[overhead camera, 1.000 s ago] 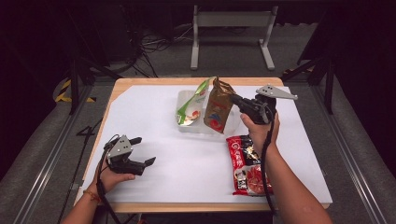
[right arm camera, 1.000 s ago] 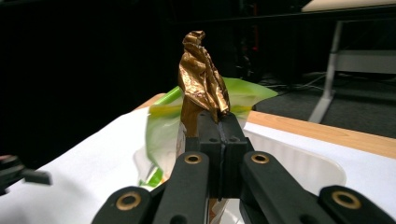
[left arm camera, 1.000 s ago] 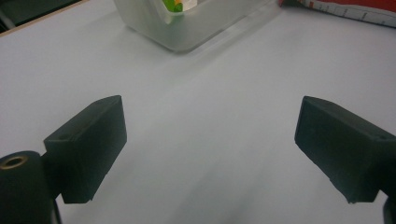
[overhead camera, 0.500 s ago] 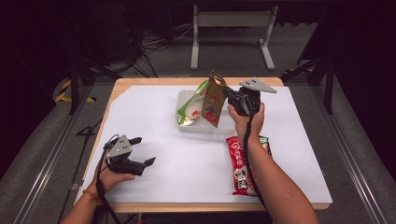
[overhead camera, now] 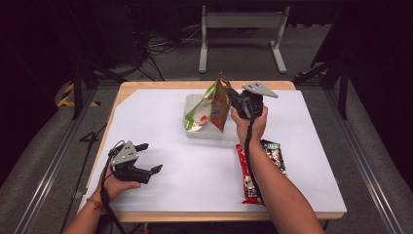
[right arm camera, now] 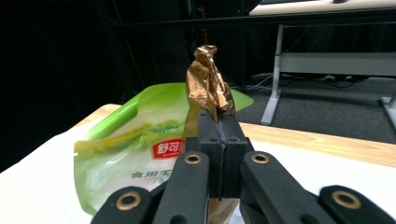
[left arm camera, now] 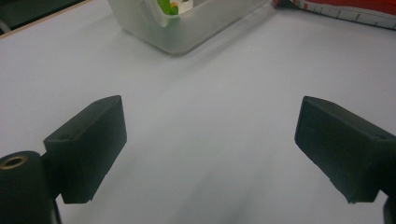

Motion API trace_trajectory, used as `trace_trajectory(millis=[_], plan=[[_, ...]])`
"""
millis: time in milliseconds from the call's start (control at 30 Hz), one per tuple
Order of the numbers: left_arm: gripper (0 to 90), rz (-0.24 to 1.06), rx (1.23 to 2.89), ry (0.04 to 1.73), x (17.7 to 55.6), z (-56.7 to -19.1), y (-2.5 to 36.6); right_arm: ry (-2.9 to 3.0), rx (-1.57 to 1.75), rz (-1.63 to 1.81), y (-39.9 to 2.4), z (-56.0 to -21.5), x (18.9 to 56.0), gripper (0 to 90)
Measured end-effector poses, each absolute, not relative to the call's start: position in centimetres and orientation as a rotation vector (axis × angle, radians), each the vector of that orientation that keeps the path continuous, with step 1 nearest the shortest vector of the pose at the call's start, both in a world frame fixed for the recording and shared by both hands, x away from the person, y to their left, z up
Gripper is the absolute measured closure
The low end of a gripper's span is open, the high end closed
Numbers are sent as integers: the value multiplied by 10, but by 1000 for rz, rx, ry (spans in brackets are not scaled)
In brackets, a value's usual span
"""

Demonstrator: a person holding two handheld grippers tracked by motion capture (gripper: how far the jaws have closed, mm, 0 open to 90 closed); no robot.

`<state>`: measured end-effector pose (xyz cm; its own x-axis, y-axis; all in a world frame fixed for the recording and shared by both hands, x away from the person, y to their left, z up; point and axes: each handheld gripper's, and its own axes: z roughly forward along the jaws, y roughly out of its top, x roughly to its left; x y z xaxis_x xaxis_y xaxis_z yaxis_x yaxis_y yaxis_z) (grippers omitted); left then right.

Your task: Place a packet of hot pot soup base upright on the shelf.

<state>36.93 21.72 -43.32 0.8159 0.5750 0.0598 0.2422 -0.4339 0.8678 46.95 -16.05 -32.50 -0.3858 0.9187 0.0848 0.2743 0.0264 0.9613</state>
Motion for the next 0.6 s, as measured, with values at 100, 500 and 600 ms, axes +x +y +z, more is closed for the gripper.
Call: trace_trajectory(millis=[100, 500, 600], plan=[[100, 432, 2032, 601, 369, -433, 217, 1760, 1201, 1364, -156, -334, 471, 900], [99, 429, 2034, 599, 369, -433, 216, 1855, 1151, 1341, -156, -352, 469, 898], [99, 428, 2034, 601, 369, -434, 216, 1866, 1138, 1341, -158, -353, 468, 895]])
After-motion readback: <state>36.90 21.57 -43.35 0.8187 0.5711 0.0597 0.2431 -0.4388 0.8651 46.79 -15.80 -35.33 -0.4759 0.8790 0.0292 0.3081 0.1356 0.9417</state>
